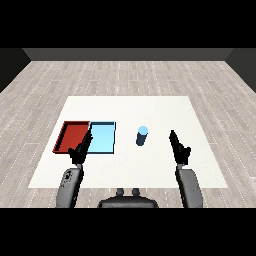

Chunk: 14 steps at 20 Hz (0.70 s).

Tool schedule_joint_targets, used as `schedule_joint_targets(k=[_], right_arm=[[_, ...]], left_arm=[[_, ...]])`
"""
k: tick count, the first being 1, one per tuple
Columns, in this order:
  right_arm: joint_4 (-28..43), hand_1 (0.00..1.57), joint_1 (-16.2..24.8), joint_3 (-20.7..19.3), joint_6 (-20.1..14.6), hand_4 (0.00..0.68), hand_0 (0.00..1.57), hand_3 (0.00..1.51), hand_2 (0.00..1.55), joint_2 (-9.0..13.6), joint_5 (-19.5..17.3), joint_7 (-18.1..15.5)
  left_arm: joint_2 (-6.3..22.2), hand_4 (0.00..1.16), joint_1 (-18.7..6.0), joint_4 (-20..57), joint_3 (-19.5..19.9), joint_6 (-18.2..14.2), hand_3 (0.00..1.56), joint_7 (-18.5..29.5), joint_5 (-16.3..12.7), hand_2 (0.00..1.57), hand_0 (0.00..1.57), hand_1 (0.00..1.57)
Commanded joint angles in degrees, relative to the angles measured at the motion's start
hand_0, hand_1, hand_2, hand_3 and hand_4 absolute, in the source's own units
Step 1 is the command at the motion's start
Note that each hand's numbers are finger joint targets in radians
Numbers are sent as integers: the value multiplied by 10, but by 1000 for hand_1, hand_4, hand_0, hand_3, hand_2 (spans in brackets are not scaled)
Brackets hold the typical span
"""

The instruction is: Pick the blue can and put it in the blue box

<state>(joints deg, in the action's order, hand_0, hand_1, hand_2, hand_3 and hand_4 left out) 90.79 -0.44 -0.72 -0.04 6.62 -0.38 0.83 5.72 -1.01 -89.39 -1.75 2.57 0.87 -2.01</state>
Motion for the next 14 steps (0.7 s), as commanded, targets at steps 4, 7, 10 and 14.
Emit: schedule_joint_targets(k=[4,7,10,14], right_arm=[[-34,0,-1,-57,82,0,0,0,0,51,46,-21],[2,0,-11,-76,137,0,0,0,0,26,144,-94],[-7,0,-14,-93,172,0,0,0,0,37,183,-93],[-52,0,-5,-112,219,0,0,0,0,55,195,-140]], left_arm=[[-6,0,14,-13,10,-19,0,-11,20,0,0,0],[-22,0,-12,-59,17,-17,0,86,-1,0,0,0],[-26,0,13,-52,15,-6,0,141,0,0,0,0],[-14,0,23,-26,35,11,0,194,-7,0,0,0]])
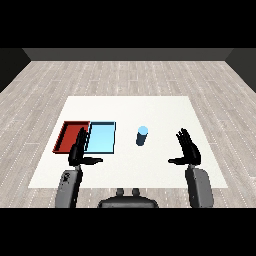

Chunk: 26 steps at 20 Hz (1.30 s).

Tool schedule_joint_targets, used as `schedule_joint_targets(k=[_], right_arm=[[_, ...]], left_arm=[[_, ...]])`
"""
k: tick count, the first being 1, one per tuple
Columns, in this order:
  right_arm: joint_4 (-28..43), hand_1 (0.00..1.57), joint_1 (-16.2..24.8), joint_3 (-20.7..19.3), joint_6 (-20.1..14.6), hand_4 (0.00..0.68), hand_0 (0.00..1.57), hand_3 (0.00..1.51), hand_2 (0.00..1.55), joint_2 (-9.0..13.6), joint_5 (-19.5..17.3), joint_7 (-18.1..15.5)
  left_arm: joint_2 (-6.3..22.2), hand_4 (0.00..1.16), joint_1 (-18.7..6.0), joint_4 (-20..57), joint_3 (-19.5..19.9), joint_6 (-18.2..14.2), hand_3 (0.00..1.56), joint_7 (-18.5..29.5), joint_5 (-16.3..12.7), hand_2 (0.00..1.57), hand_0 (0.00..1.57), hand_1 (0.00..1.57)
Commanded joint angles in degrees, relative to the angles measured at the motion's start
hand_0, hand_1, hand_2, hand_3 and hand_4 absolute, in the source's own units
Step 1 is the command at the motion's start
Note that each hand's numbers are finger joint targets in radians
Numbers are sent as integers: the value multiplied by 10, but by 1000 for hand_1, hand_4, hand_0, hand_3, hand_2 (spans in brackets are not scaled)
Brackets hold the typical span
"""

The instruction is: Pick the blue can and put it in the blue box

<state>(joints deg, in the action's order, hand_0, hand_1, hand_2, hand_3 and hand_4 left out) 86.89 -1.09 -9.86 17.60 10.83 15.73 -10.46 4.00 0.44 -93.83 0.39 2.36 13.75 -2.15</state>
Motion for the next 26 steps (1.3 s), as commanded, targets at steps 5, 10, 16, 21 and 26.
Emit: schedule_joint_targets(k=[5,10,16,21,26], right_arm=[[-103,0,-37,-26,59,0,0,0,0,11,8,-75],[-46,0,-15,-9,32,0,0,0,0,-10,11,-25],[-121,0,-89,-22,19,0,0,0,0,-5,29,3],[-176,0,-142,-26,-1,0,0,0,0,-15,47,22],[-306,0,-238,-22,-37,0,0,0,0,-41,14,-29]], left_arm=[[-7,0,26,-9,4,4,0,57,5,0,0,0],[21,0,11,-10,41,39,0,36,-34,0,0,0],[-28,0,9,-9,1,-6,0,50,1,0,0,0],[-4,0,28,-26,28,20,0,42,-24,0,0,0],[-7,0,13,-33,25,16,0,17,-26,0,0,0]])
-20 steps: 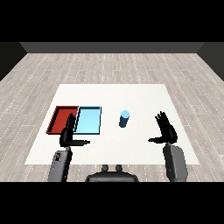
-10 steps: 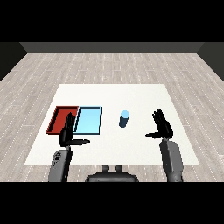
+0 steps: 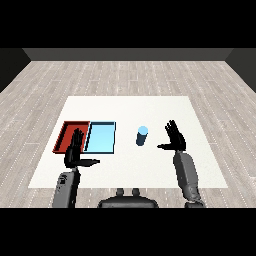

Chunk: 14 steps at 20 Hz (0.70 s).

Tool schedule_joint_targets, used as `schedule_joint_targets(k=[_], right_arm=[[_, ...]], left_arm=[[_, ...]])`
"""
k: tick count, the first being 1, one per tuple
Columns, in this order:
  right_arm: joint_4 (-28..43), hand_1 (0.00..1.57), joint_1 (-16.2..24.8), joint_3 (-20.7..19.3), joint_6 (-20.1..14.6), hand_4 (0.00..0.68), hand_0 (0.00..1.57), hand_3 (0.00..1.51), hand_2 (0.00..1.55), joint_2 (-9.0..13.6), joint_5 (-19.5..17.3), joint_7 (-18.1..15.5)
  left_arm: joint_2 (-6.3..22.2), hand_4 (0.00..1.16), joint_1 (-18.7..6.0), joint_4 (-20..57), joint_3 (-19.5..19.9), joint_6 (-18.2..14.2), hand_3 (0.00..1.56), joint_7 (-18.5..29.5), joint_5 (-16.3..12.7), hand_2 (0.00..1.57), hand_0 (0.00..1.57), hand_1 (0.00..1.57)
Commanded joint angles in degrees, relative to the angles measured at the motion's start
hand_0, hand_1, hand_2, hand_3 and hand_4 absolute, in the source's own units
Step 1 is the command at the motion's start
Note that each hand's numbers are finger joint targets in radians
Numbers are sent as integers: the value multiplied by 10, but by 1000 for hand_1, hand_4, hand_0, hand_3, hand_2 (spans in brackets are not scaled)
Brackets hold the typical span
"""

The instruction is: Pick the blue can and put it in the blue box

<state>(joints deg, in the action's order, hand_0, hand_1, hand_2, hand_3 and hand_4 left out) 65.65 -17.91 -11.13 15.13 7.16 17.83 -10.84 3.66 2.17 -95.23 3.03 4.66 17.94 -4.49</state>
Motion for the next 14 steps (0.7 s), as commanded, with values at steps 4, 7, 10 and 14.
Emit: schedule_joint_targets(k=[4,7,10,14], right_arm=[[-122,0,-78,1,-28,0,0,0,0,-19,-12,-36],[-133,0,-67,26,-62,0,0,0,0,-52,-45,-77],[-128,0,-70,27,-45,0,0,0,0,-44,-27,-59],[-127,0,-46,42,-39,0,0,0,0,-65,-23,-68]], left_arm=[[8,0,16,-31,10,6,0,-17,-9,0,0,0],[-8,0,-22,-23,-9,-19,0,-31,15,0,0,0],[3,0,9,-17,6,18,0,-4,-14,0,0,0],[-12,0,-12,-8,-2,-11,0,-17,8,0,0,0]])
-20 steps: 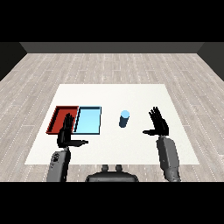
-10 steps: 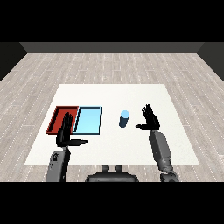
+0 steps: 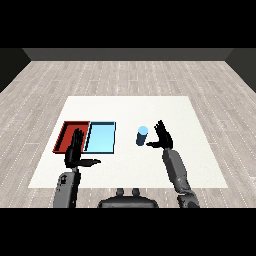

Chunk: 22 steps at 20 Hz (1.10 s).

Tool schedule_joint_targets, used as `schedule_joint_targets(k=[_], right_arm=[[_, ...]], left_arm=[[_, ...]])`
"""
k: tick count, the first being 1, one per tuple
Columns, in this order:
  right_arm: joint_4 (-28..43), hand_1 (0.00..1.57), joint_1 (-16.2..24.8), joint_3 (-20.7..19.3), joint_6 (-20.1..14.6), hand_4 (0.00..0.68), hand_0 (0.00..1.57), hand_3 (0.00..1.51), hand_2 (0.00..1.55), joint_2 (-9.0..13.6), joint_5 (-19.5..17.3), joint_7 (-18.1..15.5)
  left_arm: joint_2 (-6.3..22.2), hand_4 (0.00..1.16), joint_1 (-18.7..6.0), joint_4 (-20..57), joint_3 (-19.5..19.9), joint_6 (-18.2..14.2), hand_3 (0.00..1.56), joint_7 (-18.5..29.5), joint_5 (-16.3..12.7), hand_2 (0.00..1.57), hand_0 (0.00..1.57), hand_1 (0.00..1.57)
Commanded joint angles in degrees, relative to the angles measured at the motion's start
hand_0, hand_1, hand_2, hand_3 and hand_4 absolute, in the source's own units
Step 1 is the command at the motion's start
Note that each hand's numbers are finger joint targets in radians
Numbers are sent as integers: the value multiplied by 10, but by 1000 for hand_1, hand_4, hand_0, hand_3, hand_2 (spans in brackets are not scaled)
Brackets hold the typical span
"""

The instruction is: Pick the blue can and put it in the blue box

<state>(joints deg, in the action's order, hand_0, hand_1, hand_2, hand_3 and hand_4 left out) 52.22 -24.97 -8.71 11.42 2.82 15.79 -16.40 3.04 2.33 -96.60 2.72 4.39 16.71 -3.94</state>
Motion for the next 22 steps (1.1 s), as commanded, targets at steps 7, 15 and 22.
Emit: schedule_joint_targets(k=[7,15,22], right_arm=[[-159,0,-87,8,-9,0,0,0,0,-14,-36,-72],[-219,0,-140,58,-75,0,0,0,0,-28,-9,-91],[-300,0,-215,39,-77,0,0,0,0,-28,-7,-83]], left_arm=[[-1,0,23,-2,3,5,0,21,2,0,0,0],[11,0,3,14,22,15,0,13,-12,0,0,0],[5,0,22,-8,18,20,0,16,-21,0,0,0]])
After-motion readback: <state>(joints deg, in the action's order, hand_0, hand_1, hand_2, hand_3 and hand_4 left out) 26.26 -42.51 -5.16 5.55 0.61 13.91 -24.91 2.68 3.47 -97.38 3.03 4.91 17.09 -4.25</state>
